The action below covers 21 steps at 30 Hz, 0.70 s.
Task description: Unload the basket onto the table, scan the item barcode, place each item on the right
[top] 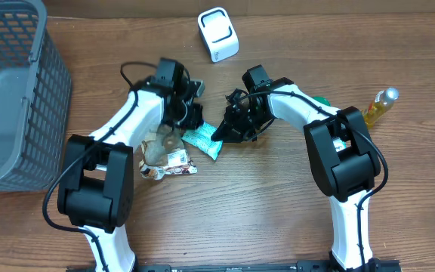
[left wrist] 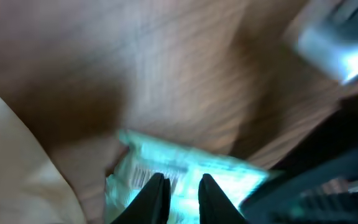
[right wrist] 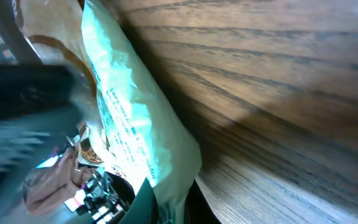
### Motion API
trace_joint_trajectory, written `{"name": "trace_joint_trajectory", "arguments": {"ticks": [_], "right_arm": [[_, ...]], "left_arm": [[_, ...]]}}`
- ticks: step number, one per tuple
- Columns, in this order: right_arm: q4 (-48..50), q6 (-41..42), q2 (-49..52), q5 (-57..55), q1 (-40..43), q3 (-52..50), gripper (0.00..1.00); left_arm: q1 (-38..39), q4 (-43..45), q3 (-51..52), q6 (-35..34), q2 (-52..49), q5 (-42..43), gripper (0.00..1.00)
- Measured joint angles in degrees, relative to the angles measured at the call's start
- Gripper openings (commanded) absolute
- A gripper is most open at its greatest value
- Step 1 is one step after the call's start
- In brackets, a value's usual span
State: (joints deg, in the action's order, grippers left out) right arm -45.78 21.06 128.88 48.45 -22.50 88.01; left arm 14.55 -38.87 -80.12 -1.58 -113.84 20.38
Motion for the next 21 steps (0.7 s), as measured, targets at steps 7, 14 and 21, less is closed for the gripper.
{"name": "trace_joint_trajectory", "arguments": {"ticks": [7, 14, 21], "right_arm": [[-0.2, -5.2, 0.0, 0.2, 2.1, 0.0, 0.04], [-6.3, -10.9, 0.0, -1.4, 4.5, 2.3, 0.04], [-17.7, -17.3, -2.7, -14.8, 4.5, 12.9, 0.04]], "left_arm": [[-5.0, -6.3, -13.2, 0.0, 2.3, 0.5, 0.24], [-11.0, -11.3, -15.6, 0.1, 3.2, -3.8, 0.5], [-13.6, -13.4, -15.6, -0.2, 3.2, -13.2, 1.0]]}}
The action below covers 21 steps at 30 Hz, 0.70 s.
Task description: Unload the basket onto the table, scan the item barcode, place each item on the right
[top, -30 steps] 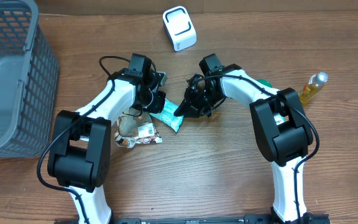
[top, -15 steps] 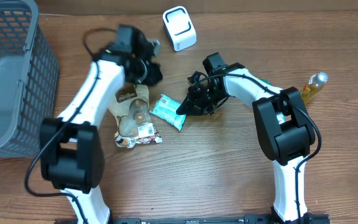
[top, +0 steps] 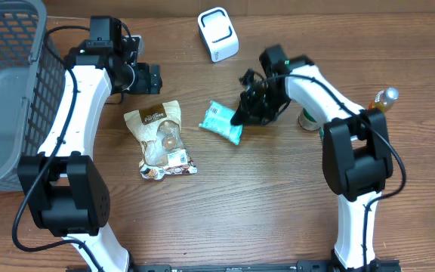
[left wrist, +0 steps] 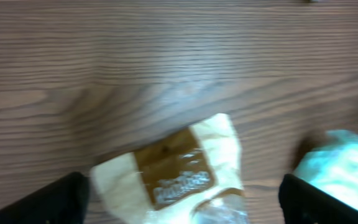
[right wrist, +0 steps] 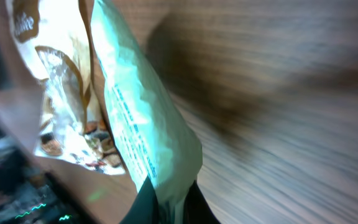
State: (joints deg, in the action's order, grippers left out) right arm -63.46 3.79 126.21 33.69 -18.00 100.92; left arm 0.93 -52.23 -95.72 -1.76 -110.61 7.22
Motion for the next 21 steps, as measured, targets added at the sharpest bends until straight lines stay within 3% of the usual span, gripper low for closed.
{"name": "trace_joint_trajectory", "arguments": {"ticks": [8, 14, 21], "right_arm": [[-6.4, -8.1, -2.7, -24.5, -3.0, 18.1, 0.04], [5.1, -21.1, -3.1, -45.4, -7.3, 22.6, 0.04], [19.6, -33.7, -3.1, -57.9, -8.8, 22.5, 0.04]], "left_arm": [[-0.1, -0.1, 0.0, 0.0, 0.0, -4.3, 1.0], [-0.1, -0.1, 0.0, 0.0, 0.0, -5.0, 1.0], [-0.1, -0.1, 0.0, 0.0, 0.0, -5.4, 1.0]]}}
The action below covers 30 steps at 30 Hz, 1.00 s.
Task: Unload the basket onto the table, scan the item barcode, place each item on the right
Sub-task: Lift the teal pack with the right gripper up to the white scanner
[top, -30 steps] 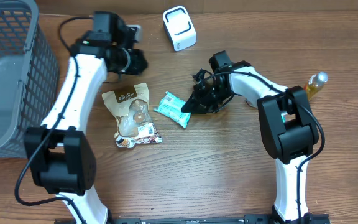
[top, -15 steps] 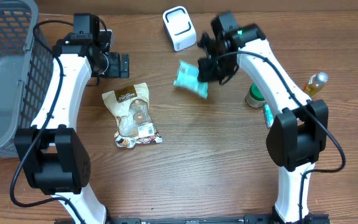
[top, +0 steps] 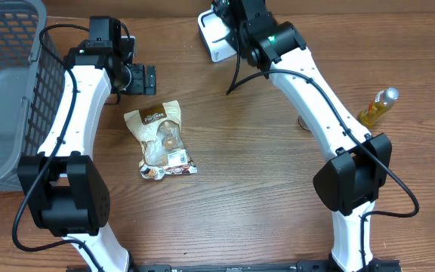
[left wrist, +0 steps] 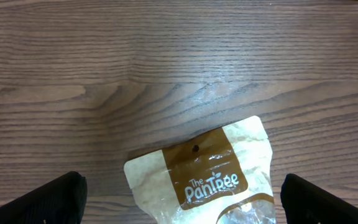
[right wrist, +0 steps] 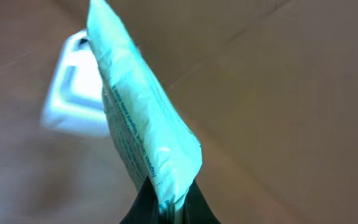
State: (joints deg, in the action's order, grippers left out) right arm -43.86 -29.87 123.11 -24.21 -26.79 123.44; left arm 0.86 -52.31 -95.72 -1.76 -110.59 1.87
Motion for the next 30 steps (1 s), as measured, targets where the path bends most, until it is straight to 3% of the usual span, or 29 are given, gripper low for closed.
{"name": "trace_joint_trajectory", "arguments": {"ticks": [6, 15, 30], "right_arm": [[12.9, -4.9, 2.1, -9.0, 0.0, 0.0, 0.04], [30.1, -10.5, 14.2, -20.2, -1.8, 0.0, 0.04], [33.7, -15.1, 19.9, -23.3, -4.8, 0.0, 0.04]], "left_arm": [[0.0, 0.0, 0.0, 0.0, 0.0, 0.0, 1.0], [0.0, 0.0, 0.0, 0.0, 0.0, 0.0, 1.0], [0.0, 0.0, 0.0, 0.0, 0.0, 0.0, 1.0]]}}
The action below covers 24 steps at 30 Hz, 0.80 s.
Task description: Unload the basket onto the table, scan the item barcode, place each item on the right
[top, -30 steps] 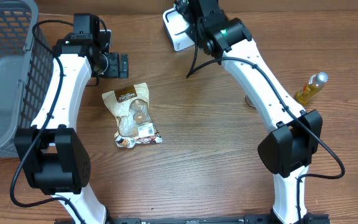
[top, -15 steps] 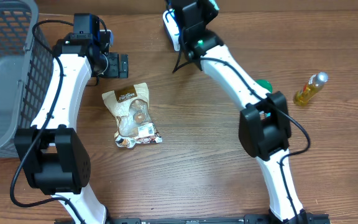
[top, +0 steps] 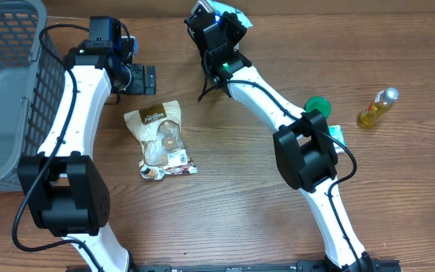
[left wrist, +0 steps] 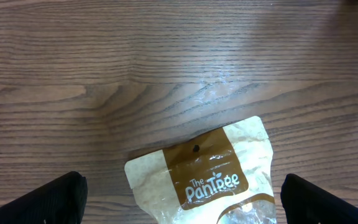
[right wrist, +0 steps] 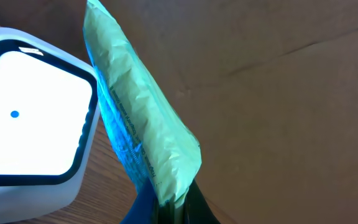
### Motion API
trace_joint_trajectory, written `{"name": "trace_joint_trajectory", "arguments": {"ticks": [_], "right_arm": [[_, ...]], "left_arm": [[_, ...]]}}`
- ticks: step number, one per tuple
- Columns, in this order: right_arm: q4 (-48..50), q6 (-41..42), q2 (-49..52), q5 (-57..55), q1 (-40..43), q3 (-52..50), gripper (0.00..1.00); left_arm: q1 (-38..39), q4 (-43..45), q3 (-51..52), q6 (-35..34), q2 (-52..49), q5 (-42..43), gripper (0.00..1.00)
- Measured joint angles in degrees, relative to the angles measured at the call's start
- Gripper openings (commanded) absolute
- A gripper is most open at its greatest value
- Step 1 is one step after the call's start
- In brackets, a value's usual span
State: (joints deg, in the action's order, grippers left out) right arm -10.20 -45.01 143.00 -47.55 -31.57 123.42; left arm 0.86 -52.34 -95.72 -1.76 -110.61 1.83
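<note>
A teal snack packet hangs edge-on in my right gripper, which is shut on its lower end. The white barcode scanner, its bright window marked with a blue dot, sits right beside the packet on the left. In the overhead view this gripper is at the table's back edge and covers most of the scanner. My left gripper is open above the table, its fingers wide apart. Below it lies a cream and brown PanTree pouch, untouched.
A grey mesh basket fills the far left. On the right stand a yellow bottle and a green lid. A brown cardboard wall rises behind the scanner. The PanTree pouch lies mid-table.
My right gripper, still holding the teal packet, has shifted left at the back of the table. The scanner's lit window now shows large and sharp beside the packet. The left arm has not moved.
At first both grippers were at the teal packet mid-table beside the pouch, the right shut on it. Then the left was open at the far left and the right held the packet alone. Then the packet was up at the scanner, and now it is beside the scanner's window.
</note>
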Motion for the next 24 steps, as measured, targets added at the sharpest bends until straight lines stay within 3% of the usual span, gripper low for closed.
{"name": "trace_joint_trajectory", "arguments": {"ticks": [5, 11, 19, 24], "right_arm": [[-1.2, 0.9, -0.3, -1.0, 0.0, 0.0, 0.04], [-13.7, 6.9, -6.5, -1.3, 0.0, -0.2, 0.04], [-48.2, 33.6, -21.6, 5.3, 0.7, 0.3, 0.04], [-69.2, 48.4, -23.4, 22.4, 3.7, 0.6, 0.04]], "left_arm": [[0.0, 0.0, 0.0, 0.0, 0.0, 0.0, 1.0], [0.0, 0.0, 0.0, 0.0, 0.0, 0.0, 0.99], [0.0, 0.0, 0.0, 0.0, 0.0, 0.0, 0.99], [0.0, 0.0, 0.0, 0.0, 0.0, 0.0, 1.0]]}}
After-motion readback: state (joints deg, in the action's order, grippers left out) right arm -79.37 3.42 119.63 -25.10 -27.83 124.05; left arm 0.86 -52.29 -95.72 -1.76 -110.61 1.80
